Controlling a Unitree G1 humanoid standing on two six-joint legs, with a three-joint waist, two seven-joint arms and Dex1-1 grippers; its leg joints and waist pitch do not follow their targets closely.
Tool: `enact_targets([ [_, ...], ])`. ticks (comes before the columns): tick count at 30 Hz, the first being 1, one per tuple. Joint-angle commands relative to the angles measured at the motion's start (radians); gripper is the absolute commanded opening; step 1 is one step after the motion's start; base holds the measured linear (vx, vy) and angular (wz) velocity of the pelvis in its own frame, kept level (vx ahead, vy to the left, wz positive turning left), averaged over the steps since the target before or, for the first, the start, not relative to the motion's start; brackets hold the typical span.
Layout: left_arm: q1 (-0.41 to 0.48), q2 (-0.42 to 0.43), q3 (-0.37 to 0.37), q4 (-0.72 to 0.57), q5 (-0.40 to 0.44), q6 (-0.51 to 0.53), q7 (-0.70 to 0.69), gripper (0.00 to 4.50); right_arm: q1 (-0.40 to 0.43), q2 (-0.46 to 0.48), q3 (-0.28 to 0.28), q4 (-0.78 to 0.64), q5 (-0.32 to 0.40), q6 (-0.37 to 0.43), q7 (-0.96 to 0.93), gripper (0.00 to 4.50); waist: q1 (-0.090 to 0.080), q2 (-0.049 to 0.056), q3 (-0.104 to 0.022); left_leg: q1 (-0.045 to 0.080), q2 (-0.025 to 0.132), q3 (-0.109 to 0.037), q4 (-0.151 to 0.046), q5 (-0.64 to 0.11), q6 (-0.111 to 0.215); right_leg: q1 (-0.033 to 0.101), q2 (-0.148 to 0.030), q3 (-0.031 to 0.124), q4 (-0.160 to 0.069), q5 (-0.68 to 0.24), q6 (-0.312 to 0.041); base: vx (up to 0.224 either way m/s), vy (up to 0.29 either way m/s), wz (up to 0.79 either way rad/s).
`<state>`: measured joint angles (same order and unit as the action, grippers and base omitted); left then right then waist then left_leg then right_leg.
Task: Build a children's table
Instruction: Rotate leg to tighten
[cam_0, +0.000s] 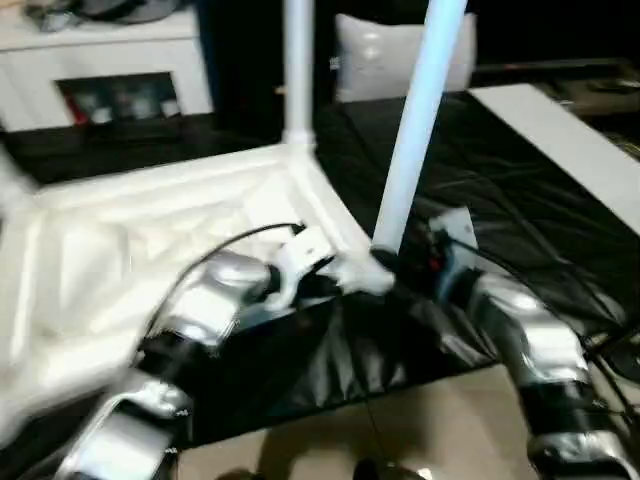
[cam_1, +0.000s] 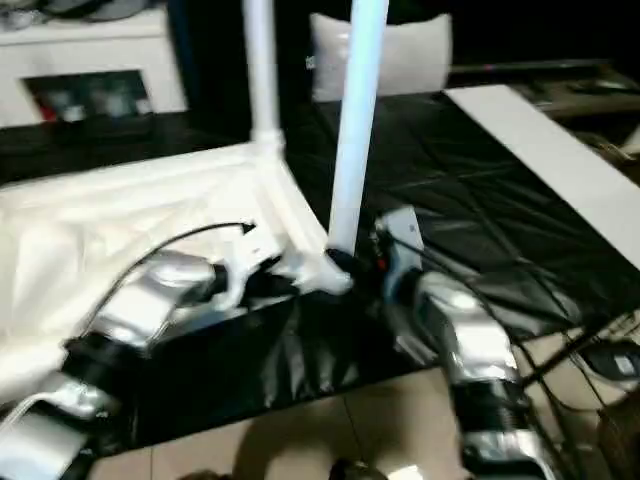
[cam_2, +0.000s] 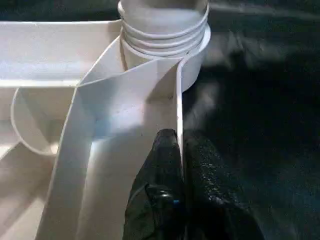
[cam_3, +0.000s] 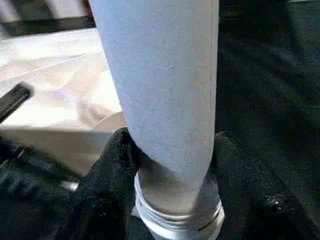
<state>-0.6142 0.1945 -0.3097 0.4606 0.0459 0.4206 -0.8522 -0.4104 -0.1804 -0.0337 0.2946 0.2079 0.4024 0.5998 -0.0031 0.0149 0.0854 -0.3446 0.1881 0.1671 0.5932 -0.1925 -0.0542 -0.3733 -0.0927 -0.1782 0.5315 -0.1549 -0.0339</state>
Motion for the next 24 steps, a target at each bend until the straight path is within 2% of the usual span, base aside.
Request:
enact_targets([
  [1, -0.06, -0.072, 0.007, -0.023, -0.017, -0.001, 0.06, 0.0, -0.035, 0.067, 0.039, 0.05, -0.002, 0.009, -0.075, 1.94, 0.002, -0.008, -0.058, 0.031, 0.022, -0.032, -0.053, -0.465, -0.014, 0.023, -0.106, 0.03, -0.123, -0.708, 0.004, 0.0, 0.0, 0.0],
  [2, -0.071, -0.09, 0.019, -0.013, -0.007, 0.007, 0.106, 0.0, -0.048, 0.082, 0.035, 0.077, -0.017, -0.02, -0.106, 2.29, 0.002, -0.008, -0.059, 0.02, 0.017, -0.029, -0.046, -0.412, -0.004, 0.031, -0.109, 0.025, -0.126, -0.726, 0.018, 0.0, 0.0, 0.0],
  [3, -0.08, -0.104, 0.029, -0.005, 0.0, 0.01, 0.143, 0.0, -0.06, 0.097, 0.026, 0.102, -0.026, -0.048, -0.136, 2.29, 0.003, 0.004, -0.067, 0.008, 0.033, -0.033, -0.054, -0.356, 0.011, 0.04, -0.1, 0.021, -0.122, -0.658, 0.03, 0.0, 0.0, 0.0],
  [5, -0.09, -0.12, 0.043, -0.003, 0.005, 0.024, 0.186, 0.0, -0.079, 0.126, -0.002, 0.131, -0.022, -0.077, -0.185, 2.66, 0.002, 0.008, -0.071, 0.004, 0.05, -0.039, -0.066, -0.366, 0.019, 0.043, -0.094, 0.025, -0.107, -0.559, 0.01, 0.0, 0.0, 0.0],
  [6, -0.091, -0.121, 0.046, -0.004, 0.006, 0.026, 0.191, 0.0, -0.083, 0.13, -0.007, 0.134, -0.019, -0.081, -0.189, 2.69, 0.0, 0.01, -0.073, -0.002, 0.062, -0.044, -0.077, -0.379, 0.02, 0.044, -0.092, 0.034, -0.091, -0.473, -0.024, 0.0, 0.0, 0.0],
  [7, -0.091, -0.123, 0.048, -0.01, 0.008, 0.031, 0.194, 0.0, -0.086, 0.132, -0.007, 0.134, -0.031, -0.096, -0.192, 2.69, 0.001, 0.008, -0.074, -0.003, 0.062, -0.043, -0.078, -0.378, 0.021, 0.043, -0.091, 0.039, -0.084, -0.439, -0.038, 0.0, 0.0, 0.0],
  [8, -0.09, -0.122, 0.048, -0.014, 0.006, 0.032, 0.189, 0.0, -0.086, 0.13, -0.004, 0.131, -0.035, -0.104, -0.186, 2.77, 0.006, 0.004, -0.078, -0.003, 0.058, -0.038, -0.077, -0.343, 0.024, 0.041, -0.095, 0.05, -0.074, -0.382, -0.074, 0.051, -0.002, 0.03],
  [10, -0.087, -0.117, 0.044, -0.021, 0.005, 0.031, 0.179, 0.0, -0.085, 0.124, 0.004, 0.125, -0.042, -0.114, -0.177, 2.93, 0.014, -0.007, -0.082, -0.014, 0.049, -0.026, -0.071, -0.227, 0.048, 0.042, -0.092, 0.067, -0.055, -0.306, -0.128, 0.067, -0.011, 0.03],
  [11, -0.083, -0.11, 0.038, -0.025, 0.004, 0.026, 0.166, 0.0, -0.082, 0.117, 0.007, 0.118, -0.044, -0.121, -0.168, 3.07, 0.017, -0.011, -0.085, -0.02, 0.045, -0.023, -0.068, -0.198, 0.057, 0.045, -0.091, 0.071, -0.05, -0.299, -0.133, 0.059, -0.027, 0.02],
  [12, -0.08, -0.106, 0.034, -0.027, 0.004, 0.023, 0.16, 0.0, -0.081, 0.114, 0.009, 0.117, -0.045, -0.128, -0.165, 3.24, 0.028, -0.013, -0.088, -0.019, 0.04, -0.017, -0.063, -0.15, 0.074, 0.042, -0.093, 0.081, -0.044, -0.279, -0.149, 0.0, 0.0, 0.0],
  [13, -0.074, -0.097, 0.029, -0.031, 0.003, 0.016, 0.143, 0.0, -0.078, 0.102, 0.007, 0.112, -0.044, -0.136, -0.154, 3.24, 0.031, -0.012, -0.091, -0.024, 0.039, -0.016, -0.06, -0.116, 0.085, 0.043, -0.093, 0.085, -0.034, -0.243, -0.161, 0.0, 0.0, 0.0],
  [14, -0.067, -0.085, 0.021, -0.032, 0.005, -0.003, 0.123, 0.0, -0.076, 0.083, 0.004, 0.116, -0.043, -0.165, -0.132, 3.34, 0.044, -0.009, -0.099, -0.031, 0.041, -0.015, -0.053, -0.016, 0.129, 0.044, -0.088, 0.086, -0.014, -0.13, -0.182, 0.0, 0.0, 0.0],
  [15, -0.061, -0.073, 0.012, -0.034, 0.007, -0.017, 0.103, 0.0, -0.069, 0.064, 0.004, 0.108, -0.035, -0.177, -0.098, 3.49, 0.053, -0.008, -0.101, -0.028, 0.041, -0.013, -0.046, 0.029, 0.156, 0.038, -0.084, 0.088, -0.003, -0.054, -0.203, 0.0, 0.0, 0.0],
  [17, -0.051, -0.05, -0.005, -0.038, 0.011, -0.028, 0.076, 0.0, -0.058, 0.03, 0.002, 0.093, -0.025, -0.19, -0.052, 3.61, 0.057, -0.011, -0.104, -0.033, 0.038, -0.013, -0.042, 0.058, 0.183, 0.041, -0.081, 0.09, 0.014, 0.015, -0.223, 0.0, 0.0, 0.0],
  [18, -0.047, -0.038, -0.011, -0.039, 0.01, -0.038, 0.057, 0.0, -0.047, 0.004, 0.008, 0.078, -0.013, -0.187, 0.003, 3.71, 0.064, -0.01, -0.101, -0.035, 0.036, -0.011, -0.039, 0.058, 0.204, 0.039, -0.081, 0.089, 0.013, 0.032, -0.23, 0.0, 0.0, 0.0],
  [19, -0.046, -0.032, -0.015, -0.039, 0.01, -0.043, 0.046, 0.0, -0.041, -0.011, 0.012, 0.069, -0.005, -0.187, 0.036, 3.78, 0.066, -0.012, -0.099, -0.035, 0.037, -0.009, -0.038, 0.047, 0.209, 0.038, -0.08, 0.09, 0.011, 0.021, -0.227, 0.0, 0.0, 0.0],
  [20, -0.043, -0.014, -0.025, -0.033, 0.014, -0.077, 0.016, 0.0, -0.028, -0.051, 0.016, 0.053, 0.007, -0.181, 0.1, 3.78, 0.073, -0.011, -0.098, -0.036, 0.038, -0.007, -0.038, 0.021, 0.206, 0.039, -0.08, 0.087, 0.004, -0.033, -0.216, 0.0, 0.0, 0.0],
  [21, -0.041, -0.002, -0.031, -0.029, 0.016, -0.092, -0.005, 0.0, -0.02, -0.077, 0.015, 0.042, 0.02, -0.172, 0.146, 3.87, 0.081, -0.011, -0.098, -0.036, 0.037, -0.007, -0.038, 0.001, 0.195, 0.041, -0.078, 0.085, -0.003, -0.092, -0.193, 0.0, 0.0, 0.0],
  [22, -0.04, 0.007, -0.035, -0.027, 0.017, -0.101, -0.02, 0.0, -0.015, -0.096, 0.014, 0.035, 0.029, -0.167, 0.178, 4.01, 0.085, -0.009, -0.093, -0.035, 0.041, -0.006, -0.04, -0.016, 0.183, 0.037, -0.075, 0.084, -0.009, -0.14, -0.174, 0.0, 0.0, 0.0],
  [23, -0.037, 0.023, -0.043, -0.023, 0.018, -0.126, -0.051, 0.0, -0.009, -0.13, 0.019, 0.033, 0.03, -0.177, 0.223, 4.01, 0.089, -0.002, -0.09, -0.033, 0.042, -0.008, -0.042, -0.029, 0.175, 0.034, -0.075, 0.083, -0.013, -0.17, -0.164, 0.0, 0.0, 0.0],
  [24, -0.034, 0.036, -0.049, -0.02, 0.018, -0.149, -0.078, 0.0, -0.005, -0.158, 0.026, 0.032, 0.027, -0.189, 0.26, 4.12, 0.093, -0.006, -0.089, -0.031, 0.046, -0.007, -0.044, -0.053, 0.156, 0.032, -0.074, 0.083, -0.02, -0.22, -0.146, 0.0, 0.0, 0.0],
])
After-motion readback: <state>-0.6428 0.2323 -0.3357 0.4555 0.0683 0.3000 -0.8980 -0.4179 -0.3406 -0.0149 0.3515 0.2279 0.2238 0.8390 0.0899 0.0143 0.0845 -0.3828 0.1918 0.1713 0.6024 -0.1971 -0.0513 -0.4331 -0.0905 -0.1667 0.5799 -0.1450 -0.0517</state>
